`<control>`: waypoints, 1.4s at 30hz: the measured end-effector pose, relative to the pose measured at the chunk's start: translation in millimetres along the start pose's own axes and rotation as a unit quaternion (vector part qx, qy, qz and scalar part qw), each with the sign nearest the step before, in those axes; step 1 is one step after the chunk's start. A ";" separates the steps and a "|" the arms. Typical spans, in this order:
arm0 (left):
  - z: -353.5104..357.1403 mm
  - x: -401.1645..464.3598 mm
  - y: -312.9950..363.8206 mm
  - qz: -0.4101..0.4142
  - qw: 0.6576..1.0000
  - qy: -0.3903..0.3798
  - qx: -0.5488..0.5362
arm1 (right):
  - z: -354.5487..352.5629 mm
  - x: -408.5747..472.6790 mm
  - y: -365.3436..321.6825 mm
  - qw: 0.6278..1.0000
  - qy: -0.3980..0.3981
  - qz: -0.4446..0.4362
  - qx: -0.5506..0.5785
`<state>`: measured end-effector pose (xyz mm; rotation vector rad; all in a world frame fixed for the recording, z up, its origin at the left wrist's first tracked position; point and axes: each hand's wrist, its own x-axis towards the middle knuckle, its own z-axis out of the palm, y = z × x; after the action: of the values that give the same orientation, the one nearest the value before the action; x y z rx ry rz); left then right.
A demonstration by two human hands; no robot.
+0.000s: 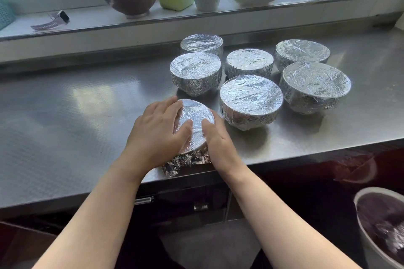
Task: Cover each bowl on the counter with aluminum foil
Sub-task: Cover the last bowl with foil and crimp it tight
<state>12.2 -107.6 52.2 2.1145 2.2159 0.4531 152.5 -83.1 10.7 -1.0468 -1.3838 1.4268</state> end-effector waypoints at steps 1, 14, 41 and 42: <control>0.1 0.1 -0.2 0.000 1.000 0.001 0.000 | -1.7 1.3 0.3 1.000 -0.008 -0.002 -0.008; 0.3 0.5 -3.1 0.005 1.000 -0.001 0.014 | -28.4 8.7 -3.6 0.989 -0.089 0.118 0.012; 0.6 -1.1 2.8 -0.027 1.000 -0.003 0.010 | 10.5 -15.8 26.2 0.963 0.212 -0.142 -0.089; 0.6 -1.3 3.1 -0.029 1.000 -0.003 0.010 | 10.2 -15.1 26.4 0.965 0.215 -0.128 -0.084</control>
<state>15.4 -108.6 52.1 2.0531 2.2802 0.4222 146.0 -100.6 -15.4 -1.1547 -1.2758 0.8436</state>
